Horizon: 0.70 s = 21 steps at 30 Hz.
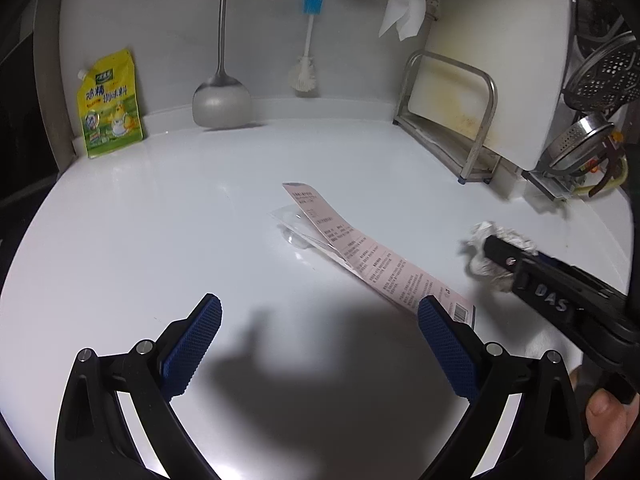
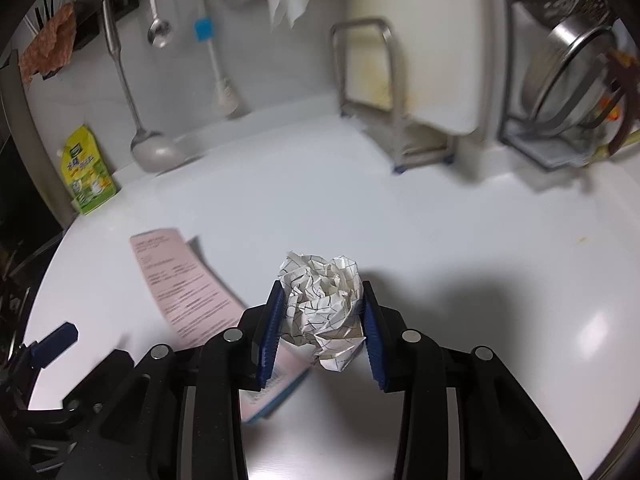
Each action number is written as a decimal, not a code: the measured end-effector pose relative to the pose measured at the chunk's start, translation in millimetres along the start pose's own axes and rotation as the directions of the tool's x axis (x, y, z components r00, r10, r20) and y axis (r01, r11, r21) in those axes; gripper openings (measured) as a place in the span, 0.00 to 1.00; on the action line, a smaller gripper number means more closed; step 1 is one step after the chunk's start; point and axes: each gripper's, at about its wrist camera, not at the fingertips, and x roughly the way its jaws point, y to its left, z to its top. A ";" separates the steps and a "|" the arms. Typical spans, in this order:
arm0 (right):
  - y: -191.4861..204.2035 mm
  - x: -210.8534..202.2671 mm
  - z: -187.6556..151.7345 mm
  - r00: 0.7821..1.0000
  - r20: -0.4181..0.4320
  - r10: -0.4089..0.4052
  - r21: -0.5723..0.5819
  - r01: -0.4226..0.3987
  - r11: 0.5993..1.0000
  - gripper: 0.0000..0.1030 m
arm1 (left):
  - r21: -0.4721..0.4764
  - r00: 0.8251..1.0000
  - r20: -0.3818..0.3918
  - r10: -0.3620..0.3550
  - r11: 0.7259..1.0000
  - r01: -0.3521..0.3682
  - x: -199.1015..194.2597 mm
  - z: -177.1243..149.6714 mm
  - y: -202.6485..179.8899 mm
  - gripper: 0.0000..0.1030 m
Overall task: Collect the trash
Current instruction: 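Grasp the crumpled foil with the right tool while the left tool grasps the receipt and wrapper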
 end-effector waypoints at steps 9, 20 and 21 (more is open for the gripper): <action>-59.5 -12.4 3.8 0.996 0.057 -0.073 0.100 0.067 0.993 0.35 | -0.084 0.995 -0.028 0.099 0.991 -0.101 18.3 7.7 -26.9 0.94; -94.5 -26.3 5.4 0.996 0.091 -0.025 0.208 0.006 0.978 0.35 | -0.143 0.977 -0.087 0.194 0.968 -0.205 47.3 23.0 -52.6 0.94; -95.8 -27.7 5.3 0.995 0.094 -0.028 0.212 0.008 0.977 0.35 | -0.141 0.975 -0.098 0.201 0.967 -0.213 51.0 24.2 -54.8 0.94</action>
